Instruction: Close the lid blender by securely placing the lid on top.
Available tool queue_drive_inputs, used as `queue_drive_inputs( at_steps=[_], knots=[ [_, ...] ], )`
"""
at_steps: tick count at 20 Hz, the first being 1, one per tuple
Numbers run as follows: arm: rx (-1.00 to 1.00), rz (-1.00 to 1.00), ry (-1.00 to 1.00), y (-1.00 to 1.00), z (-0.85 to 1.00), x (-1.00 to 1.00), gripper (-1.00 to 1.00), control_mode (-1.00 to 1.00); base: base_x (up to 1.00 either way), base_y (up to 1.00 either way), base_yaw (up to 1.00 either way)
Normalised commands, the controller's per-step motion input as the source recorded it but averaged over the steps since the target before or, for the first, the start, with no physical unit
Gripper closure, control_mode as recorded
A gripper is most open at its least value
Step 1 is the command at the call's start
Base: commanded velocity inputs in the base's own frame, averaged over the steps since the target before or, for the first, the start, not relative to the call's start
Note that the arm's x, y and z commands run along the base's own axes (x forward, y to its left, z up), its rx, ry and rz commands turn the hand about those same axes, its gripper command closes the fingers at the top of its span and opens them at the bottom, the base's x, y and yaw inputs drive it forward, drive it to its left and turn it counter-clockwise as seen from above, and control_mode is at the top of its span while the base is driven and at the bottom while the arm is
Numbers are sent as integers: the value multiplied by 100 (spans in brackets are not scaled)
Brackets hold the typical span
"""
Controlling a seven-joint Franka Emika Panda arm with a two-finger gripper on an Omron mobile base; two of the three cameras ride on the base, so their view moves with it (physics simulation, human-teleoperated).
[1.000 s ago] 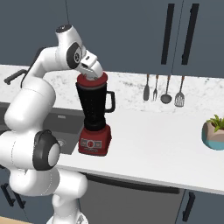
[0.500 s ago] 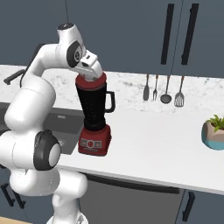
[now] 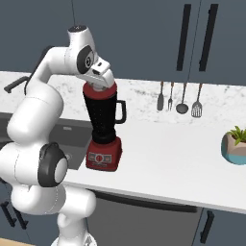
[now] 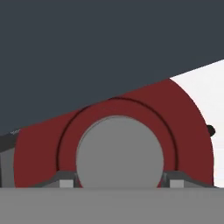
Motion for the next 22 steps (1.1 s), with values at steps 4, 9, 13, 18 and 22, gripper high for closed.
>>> queue_drive_inputs(
  at_steps=[4,9,13,18,22],
  knots=[
    [0,0,12,3,-19,0,100,-100,0,0,0],
    [-1,0,4,10,-2,0,100,-100,0,0,0],
    [0,2,4,0,0,0,100,-100,0,0,0],
    [0,1,2,0,0,0,100,-100,0,0,0],
    [1,0,28,3,4,0,100,-100,0,0,0]
  ],
)
